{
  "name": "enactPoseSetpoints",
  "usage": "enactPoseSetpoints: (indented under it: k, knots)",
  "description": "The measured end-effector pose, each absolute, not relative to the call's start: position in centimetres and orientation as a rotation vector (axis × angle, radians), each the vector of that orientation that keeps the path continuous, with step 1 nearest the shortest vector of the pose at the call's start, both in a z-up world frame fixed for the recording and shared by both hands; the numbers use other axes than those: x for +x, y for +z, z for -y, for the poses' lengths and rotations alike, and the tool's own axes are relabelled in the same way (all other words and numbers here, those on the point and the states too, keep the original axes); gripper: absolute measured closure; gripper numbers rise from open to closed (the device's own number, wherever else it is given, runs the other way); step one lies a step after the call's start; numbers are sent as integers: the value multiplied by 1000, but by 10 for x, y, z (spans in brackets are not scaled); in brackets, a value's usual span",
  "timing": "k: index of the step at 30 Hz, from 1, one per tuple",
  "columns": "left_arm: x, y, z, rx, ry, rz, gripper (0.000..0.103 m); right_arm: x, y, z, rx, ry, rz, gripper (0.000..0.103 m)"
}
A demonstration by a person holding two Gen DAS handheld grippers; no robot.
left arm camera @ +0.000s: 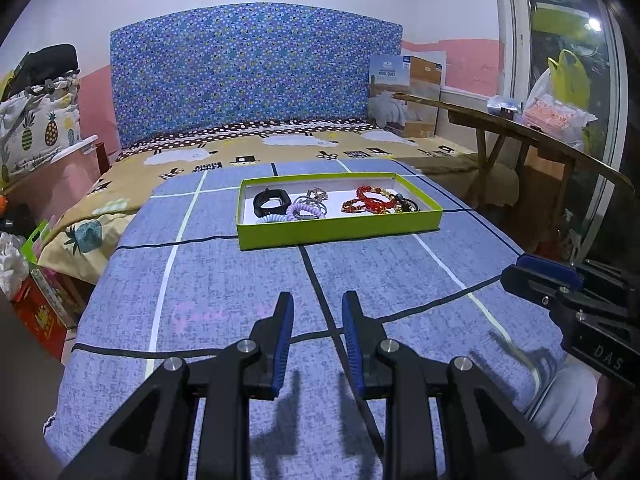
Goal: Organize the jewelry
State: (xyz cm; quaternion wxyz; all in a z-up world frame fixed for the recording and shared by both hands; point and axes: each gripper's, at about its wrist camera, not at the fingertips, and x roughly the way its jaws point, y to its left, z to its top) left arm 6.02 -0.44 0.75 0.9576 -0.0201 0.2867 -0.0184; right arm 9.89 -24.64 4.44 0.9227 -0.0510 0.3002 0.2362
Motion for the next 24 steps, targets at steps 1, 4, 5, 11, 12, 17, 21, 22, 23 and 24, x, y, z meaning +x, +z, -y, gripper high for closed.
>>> enactPoseSetpoints:
  k: [1,4,5,11,12,17,21,22,23,24]
  knots:
    - [60,8,5,-39,-38,-582,77,99,44,246,-105,485,-617,75]
    - [60,8,5,-38,-40,-580,77,99,44,246,-106,485,-617,75]
    - [59,8,5,-37,-38,-579,77,99,45,246,-106,485,-617,75]
    - [59,8,6,-36,-35,-580,77,99,45,246,-106,485,-617,75]
    - [59,8,6,-36,-35,-580,77,99,45,246,-105,485,-617,75]
    - [59,7,6,-35,-36,-579,77,98,45,246,-106,485,-617,75]
    - [59,8,5,-33,-36,-579,77,98,45,246,-106,485,-617,75]
    - [59,8,5,-34,-36,-579,77,99,45,246,-106,485,-617,75]
    - [59,8,6,-32,-34,-579,77,98,45,246,-106,485,-617,75]
    - [59,8,6,-31,-34,-579,77,99,45,246,-107,484,-618,75]
